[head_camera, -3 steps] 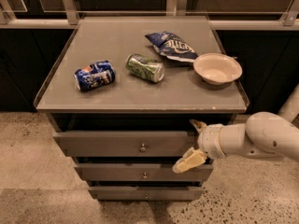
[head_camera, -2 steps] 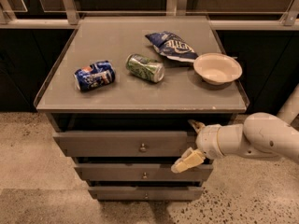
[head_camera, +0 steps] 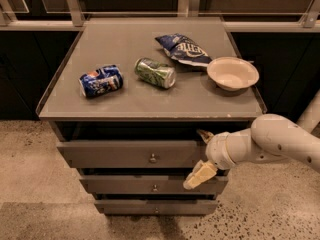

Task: Open top drawer

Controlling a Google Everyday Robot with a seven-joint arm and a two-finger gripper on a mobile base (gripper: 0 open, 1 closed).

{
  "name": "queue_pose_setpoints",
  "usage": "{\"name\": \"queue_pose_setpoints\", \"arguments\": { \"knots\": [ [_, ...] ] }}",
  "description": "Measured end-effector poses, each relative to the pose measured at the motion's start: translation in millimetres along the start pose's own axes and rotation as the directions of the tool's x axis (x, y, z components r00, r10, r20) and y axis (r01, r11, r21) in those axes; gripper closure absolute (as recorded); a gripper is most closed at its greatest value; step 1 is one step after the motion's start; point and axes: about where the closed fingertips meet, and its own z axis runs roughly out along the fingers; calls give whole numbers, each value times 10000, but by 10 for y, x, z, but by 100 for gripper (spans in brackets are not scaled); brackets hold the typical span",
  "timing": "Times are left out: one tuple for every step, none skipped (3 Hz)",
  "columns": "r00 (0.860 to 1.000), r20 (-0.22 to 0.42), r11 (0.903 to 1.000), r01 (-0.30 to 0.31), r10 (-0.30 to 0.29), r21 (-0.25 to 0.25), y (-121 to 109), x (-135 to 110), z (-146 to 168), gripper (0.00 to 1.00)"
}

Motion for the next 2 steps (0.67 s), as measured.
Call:
{"name": "queue_pose_setpoints", "arguments": {
  "knots": [
    [9956,-773,9957,462,-524,-800,142,80,-2,0],
    [9915,-1140,9858,439,-630,-1622,335,178,-31,0]
  ]
}}
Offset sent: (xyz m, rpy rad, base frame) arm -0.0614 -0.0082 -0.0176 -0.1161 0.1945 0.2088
